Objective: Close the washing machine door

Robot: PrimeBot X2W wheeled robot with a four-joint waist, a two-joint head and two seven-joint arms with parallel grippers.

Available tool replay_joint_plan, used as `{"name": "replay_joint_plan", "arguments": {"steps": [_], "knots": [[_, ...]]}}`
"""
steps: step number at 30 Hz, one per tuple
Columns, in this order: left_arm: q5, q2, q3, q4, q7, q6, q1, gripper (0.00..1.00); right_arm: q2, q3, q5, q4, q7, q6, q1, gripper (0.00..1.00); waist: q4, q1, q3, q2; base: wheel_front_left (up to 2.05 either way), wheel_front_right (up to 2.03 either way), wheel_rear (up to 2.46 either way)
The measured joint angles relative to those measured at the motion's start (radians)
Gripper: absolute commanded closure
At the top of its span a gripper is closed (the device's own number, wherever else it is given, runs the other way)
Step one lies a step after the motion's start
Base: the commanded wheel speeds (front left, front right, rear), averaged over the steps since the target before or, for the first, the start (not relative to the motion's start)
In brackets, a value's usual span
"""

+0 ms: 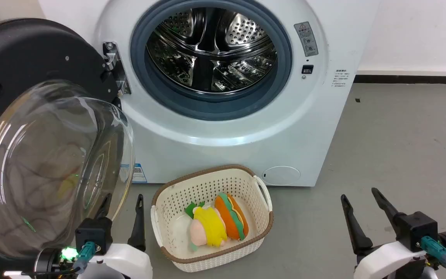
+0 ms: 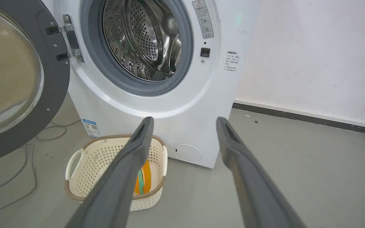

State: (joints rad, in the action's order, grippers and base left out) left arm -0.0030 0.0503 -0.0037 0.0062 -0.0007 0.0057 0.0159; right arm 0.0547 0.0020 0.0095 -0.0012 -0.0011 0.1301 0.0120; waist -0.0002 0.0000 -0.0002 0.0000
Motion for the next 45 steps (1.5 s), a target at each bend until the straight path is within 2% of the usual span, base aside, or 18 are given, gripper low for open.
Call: {"name": "replay_joint_plan", "arguments": {"steps": [22, 45], "knots": [[-0.014, 0.0, -0.025, 0.003, -0.042, 0.012, 0.001, 0.0, 0.0, 0.0, 0.022, -0.003, -0.042, 0.0, 0.003, 0.0, 0.021, 0.0, -0.002, 0.0, 0.0, 0.0, 0.0], [-0.031, 0.0, -0.052, 0.004, -0.09, 0.027, 0.005, 0.0, 0.0, 0.008, 0.054, -0.004, -0.09, 0.0, 0.018, 0.0, 0.116, 0.0, -0.002, 0.0, 0.0, 0.0, 0.0]]}}
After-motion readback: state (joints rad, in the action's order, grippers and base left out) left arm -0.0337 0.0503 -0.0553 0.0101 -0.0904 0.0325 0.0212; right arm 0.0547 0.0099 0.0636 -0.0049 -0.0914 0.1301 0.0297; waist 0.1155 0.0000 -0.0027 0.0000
